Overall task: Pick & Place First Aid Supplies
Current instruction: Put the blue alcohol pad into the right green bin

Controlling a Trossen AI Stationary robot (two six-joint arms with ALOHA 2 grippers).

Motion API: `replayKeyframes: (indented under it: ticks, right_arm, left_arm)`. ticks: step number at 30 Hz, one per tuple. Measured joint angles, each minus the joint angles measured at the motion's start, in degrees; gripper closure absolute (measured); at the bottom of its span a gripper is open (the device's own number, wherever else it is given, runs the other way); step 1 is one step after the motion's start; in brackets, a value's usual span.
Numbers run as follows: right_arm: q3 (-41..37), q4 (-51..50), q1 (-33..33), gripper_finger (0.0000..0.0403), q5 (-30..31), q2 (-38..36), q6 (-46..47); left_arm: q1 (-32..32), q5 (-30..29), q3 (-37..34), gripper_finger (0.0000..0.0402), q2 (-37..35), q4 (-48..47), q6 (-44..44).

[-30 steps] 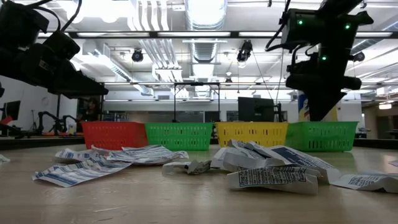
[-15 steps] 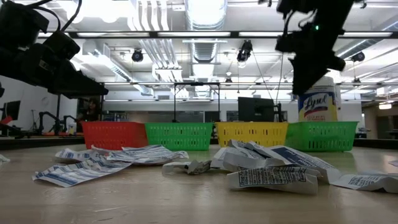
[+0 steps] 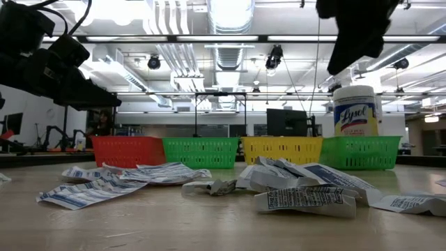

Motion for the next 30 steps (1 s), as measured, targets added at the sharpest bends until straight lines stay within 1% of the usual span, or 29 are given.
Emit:
replayKeyframes:
  ticks: [2, 5, 8, 16, 24, 30]
  right_arm:
    - [-0.1, 1.3, 1.8, 0.0349, -2.6, 0.0, -0.1]
    - [-0.2, 3.5, 4.1, 0.0349, -8.2, 0.0, -0.1]
    - [-0.2, 6.1, 6.3, 0.0349, -11.2, 0.0, 0.0]
    - [-0.4, 12.8, 11.7, 0.0349, -11.4, 0.0, 0.2]
    - [-0.4, 19.7, 16.3, 0.0349, -11.9, 3.3, 0.0]
    - [-0.4, 23.4, 17.6, 0.0349, -17.4, 9.6, -1.4]
  left_arm:
    - [0.0, 0.0, 0.0, 0.0289, 0.0, 0.0, 0.0]
    - [0.0, 0.0, 0.0, 0.0289, 0.0, 0.0, 0.0]
    - [0.0, 0.0, 0.0, 0.0289, 0.0, 0.0, 0.0]
    - [0.0, 0.0, 0.0, 0.0289, 0.0, 0.0, 0.0]
    - [0.0, 0.0, 0.0, 0.0289, 0.0, 0.0, 0.0]
    - [0.0, 0.0, 0.0, 0.0289, 0.0, 0.0, 0.0]
